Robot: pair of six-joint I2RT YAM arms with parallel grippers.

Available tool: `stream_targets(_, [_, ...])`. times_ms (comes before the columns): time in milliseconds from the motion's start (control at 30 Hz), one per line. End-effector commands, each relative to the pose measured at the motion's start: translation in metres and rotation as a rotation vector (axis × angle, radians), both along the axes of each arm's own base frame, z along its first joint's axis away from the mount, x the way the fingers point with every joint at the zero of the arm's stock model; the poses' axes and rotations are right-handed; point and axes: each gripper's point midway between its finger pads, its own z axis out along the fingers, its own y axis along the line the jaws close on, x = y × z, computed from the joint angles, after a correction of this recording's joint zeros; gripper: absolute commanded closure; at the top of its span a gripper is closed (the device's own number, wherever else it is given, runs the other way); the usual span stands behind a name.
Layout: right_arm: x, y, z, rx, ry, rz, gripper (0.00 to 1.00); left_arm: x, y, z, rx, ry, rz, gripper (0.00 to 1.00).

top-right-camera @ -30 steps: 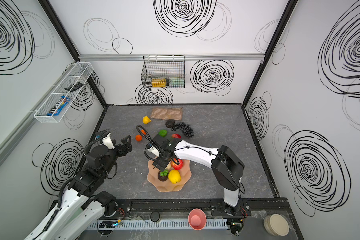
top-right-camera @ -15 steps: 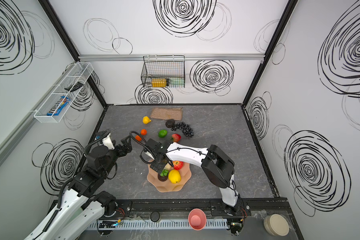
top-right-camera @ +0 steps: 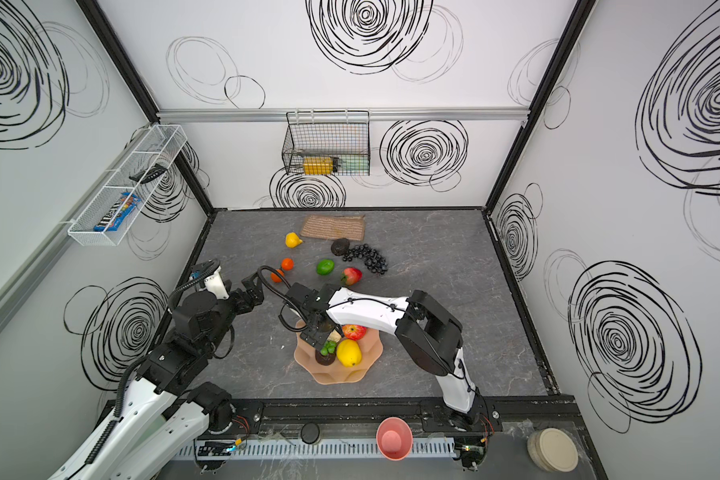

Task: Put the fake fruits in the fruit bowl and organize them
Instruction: 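Grasp the cream pear in the bowl with the right gripper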

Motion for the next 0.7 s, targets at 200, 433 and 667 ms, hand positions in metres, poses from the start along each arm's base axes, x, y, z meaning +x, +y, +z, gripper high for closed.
stream_targets(200, [-0.002, -0.002, -0.006, -0.039, 0.006, 0.017, 0.23, 0.002, -0.001, 0.004, -0.016, -0.027, 0.006, 0.04])
stream_targets(433, [0.001, -0.001, -0.002, -0.019, 0.003, 0.014, 0.31, 0.002, -0.001, 0.003, -0.017, -0.026, 0.006, 0.04])
stream_targets(667, [0.011, -0.002, 0.015, 0.043, -0.014, -0.015, 0.33, 0.003, -0.002, 0.002, -0.019, -0.025, 0.003, 0.04])
